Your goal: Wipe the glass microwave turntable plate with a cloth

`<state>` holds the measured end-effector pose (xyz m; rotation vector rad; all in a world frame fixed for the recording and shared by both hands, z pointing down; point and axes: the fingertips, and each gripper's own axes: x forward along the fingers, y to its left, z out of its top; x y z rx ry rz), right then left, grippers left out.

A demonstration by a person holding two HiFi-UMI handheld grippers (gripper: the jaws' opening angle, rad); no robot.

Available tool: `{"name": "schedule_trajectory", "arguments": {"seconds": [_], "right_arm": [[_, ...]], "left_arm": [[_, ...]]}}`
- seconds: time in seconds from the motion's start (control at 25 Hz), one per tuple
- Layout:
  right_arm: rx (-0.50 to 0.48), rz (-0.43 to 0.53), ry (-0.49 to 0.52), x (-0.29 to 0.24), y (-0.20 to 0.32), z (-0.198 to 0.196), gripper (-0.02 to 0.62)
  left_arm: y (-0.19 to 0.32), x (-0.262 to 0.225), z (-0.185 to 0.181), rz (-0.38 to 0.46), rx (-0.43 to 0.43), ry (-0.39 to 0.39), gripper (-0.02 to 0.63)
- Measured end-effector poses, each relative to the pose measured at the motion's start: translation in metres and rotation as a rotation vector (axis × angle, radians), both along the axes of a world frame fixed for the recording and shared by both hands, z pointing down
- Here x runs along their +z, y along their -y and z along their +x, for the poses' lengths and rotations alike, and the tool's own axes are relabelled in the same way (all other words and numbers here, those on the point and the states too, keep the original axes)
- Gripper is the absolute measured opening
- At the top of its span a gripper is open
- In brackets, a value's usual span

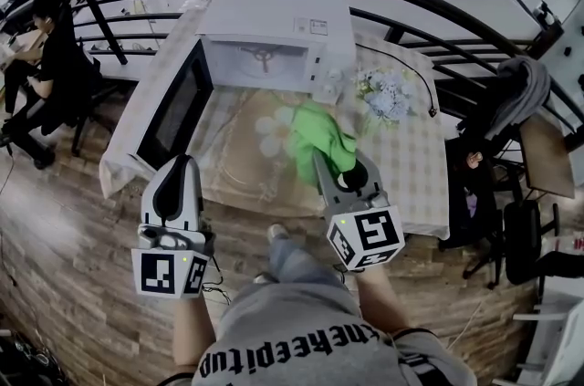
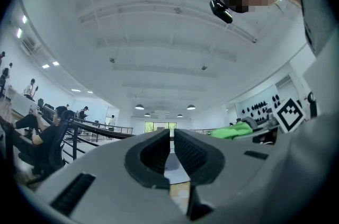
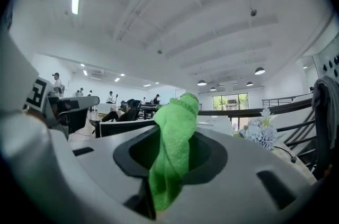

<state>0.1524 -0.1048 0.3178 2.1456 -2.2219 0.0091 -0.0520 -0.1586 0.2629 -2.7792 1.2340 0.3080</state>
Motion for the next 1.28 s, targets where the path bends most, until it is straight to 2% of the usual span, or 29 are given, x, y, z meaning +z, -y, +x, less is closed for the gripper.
{"name": "schedule_trajectory", "arguments": {"seconds": [0.8,1.28], "right_arm": [[0.045,0.094,-0.051,-0.038,-0.020,-0.002,0.107],[0.047,0.099,-0.052,-0.037,-0.028,-0.009,0.107]], "left_arm": [[-0.005,-0.009,-0.020,0.016,-0.053,0.000,0.025],[-0.015,-0.013,-0.025,0.027,-0.048,0.001,0.025]]}}
